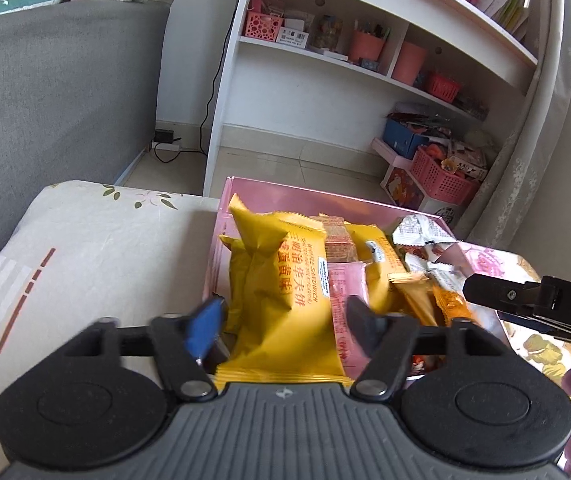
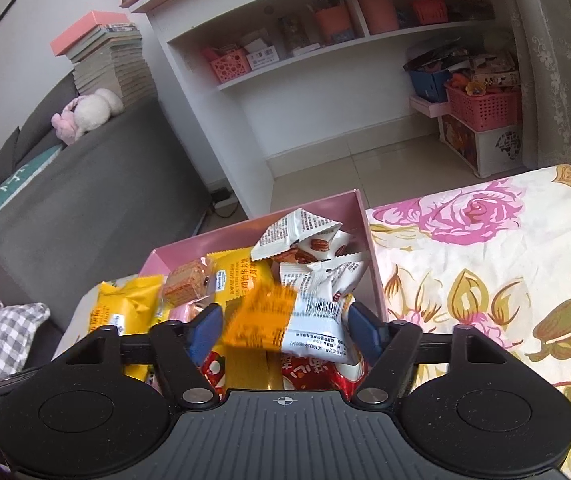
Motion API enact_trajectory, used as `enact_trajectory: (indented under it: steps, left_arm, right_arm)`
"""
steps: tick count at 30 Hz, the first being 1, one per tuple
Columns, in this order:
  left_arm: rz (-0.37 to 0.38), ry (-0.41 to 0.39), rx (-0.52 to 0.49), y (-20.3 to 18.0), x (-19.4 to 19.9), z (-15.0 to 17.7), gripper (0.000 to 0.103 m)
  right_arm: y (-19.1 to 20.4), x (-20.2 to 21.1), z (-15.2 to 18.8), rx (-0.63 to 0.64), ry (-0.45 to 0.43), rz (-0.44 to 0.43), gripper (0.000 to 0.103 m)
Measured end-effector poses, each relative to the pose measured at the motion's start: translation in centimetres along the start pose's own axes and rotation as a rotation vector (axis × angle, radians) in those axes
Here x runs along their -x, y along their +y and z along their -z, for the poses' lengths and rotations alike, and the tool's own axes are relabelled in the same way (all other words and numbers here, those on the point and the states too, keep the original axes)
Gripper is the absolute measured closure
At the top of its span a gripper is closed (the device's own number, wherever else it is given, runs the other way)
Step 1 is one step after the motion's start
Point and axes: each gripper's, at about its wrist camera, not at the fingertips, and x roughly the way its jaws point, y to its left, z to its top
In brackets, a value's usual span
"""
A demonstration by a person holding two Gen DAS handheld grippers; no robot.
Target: Organize snacks
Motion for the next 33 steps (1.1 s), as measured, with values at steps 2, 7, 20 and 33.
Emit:
enact_trajectory:
  steps: [2,7,20,33]
  left_arm:
    - [0.011,0.0,-0.009,-0.4,0.4,-0.1,0.022]
    - [0.022,0.006,-0.036,-1.2,1.5,0.1,0.008]
    - [-0.028,0.124,-0.083,-3.7,5.8,1.9,0.0]
    - [-0.202,0.17,-0.127,-6.3,10.2,4.5,0.0]
  right_arm:
    - [0.0,0.5,-0.2,-0.004,-0.003,-0.005,0.017]
    - [-0.2,2.0,-0.3,0.014,0.006,0.007,0.014]
    - [-0.5,8.4,1.4,0.08,0.038,0.081,0.004]
    - [2.3,12.4,4.2,0.125,0.158,0.2,0.004]
